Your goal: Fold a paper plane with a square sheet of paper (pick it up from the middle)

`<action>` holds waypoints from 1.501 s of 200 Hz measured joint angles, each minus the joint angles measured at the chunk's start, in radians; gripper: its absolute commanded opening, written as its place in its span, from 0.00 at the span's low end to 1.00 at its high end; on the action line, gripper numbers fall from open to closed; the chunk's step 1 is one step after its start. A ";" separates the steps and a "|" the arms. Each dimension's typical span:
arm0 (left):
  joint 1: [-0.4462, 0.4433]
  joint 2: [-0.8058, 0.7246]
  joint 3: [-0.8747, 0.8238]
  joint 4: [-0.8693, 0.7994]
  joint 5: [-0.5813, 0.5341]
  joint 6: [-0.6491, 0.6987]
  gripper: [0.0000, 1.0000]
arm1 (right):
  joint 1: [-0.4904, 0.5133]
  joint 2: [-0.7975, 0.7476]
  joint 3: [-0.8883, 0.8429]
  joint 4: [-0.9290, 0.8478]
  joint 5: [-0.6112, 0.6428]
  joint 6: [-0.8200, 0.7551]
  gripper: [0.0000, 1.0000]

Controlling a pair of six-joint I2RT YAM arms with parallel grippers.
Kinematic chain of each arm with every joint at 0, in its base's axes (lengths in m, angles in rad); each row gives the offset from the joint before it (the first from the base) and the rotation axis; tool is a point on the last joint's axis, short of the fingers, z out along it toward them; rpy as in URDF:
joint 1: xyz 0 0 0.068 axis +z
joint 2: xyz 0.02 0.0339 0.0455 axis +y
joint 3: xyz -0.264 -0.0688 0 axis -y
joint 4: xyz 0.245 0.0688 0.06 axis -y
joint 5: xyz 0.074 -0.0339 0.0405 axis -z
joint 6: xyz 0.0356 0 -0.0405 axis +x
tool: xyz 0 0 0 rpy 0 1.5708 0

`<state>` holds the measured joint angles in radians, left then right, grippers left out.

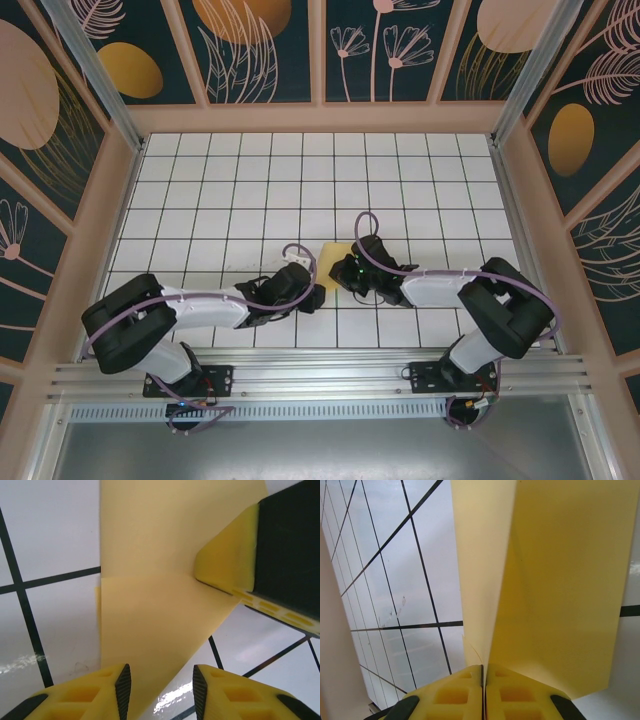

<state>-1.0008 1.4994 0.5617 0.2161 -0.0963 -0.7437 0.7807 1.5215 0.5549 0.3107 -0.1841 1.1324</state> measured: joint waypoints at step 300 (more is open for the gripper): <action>-0.047 0.071 0.026 0.008 -0.077 0.071 0.49 | -0.001 0.004 0.035 -0.023 -0.027 0.000 0.11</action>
<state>-1.0473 1.5703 0.5877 0.2237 -0.1738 -0.6727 0.7795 1.5253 0.5903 0.2874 -0.2111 1.1324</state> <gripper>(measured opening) 0.494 0.111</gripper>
